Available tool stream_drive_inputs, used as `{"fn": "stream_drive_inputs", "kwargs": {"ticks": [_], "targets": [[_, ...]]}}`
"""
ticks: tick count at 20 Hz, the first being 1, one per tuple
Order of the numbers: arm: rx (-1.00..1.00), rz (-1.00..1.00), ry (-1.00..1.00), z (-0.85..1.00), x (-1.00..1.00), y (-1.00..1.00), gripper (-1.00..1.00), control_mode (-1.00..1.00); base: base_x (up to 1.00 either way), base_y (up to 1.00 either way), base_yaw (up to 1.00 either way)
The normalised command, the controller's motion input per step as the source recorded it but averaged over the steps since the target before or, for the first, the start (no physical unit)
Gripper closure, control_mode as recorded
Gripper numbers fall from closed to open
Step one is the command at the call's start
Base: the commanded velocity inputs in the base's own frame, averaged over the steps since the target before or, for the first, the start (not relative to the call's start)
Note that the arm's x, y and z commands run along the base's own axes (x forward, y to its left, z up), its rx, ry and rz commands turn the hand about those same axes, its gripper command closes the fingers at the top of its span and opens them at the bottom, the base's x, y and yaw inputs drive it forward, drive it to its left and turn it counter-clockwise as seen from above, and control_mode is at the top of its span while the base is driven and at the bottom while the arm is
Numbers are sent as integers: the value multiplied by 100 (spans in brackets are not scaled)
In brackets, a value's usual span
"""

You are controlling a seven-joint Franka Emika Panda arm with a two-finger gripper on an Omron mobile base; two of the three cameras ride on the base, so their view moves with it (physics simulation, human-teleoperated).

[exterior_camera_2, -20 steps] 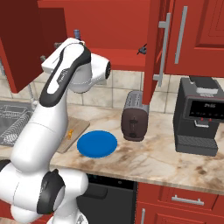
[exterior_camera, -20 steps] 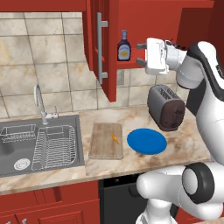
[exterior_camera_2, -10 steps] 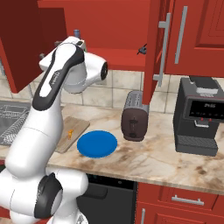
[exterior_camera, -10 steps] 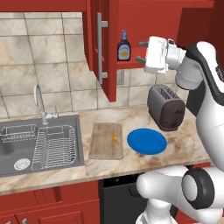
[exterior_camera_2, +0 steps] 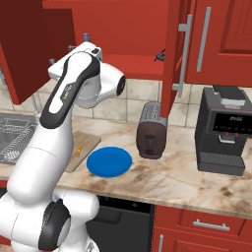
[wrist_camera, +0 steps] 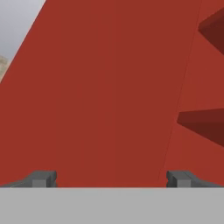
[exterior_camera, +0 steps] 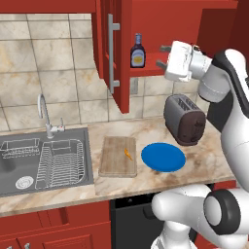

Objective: Pick the shrimp from the plate and place it on the cutting board. Then pick the condiment bottle from the cabinet and place it next to the cutting board.

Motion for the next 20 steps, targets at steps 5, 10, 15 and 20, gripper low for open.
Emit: {"fn": "stream_drive_inputs", "kwargs": {"ticks": [5, 10, 15, 20], "targets": [[10, 0, 0, 0, 16, -25, -100, -100, 0, 0, 0], [4, 0, 3, 0, 16, -8, -100, -100, 0, 0, 0], [0, 0, 4, 2, 14, 0, -100, -100, 0, 0, 0], [0, 0, 8, 11, 12, 0, -100, -100, 0, 0, 0]]}}
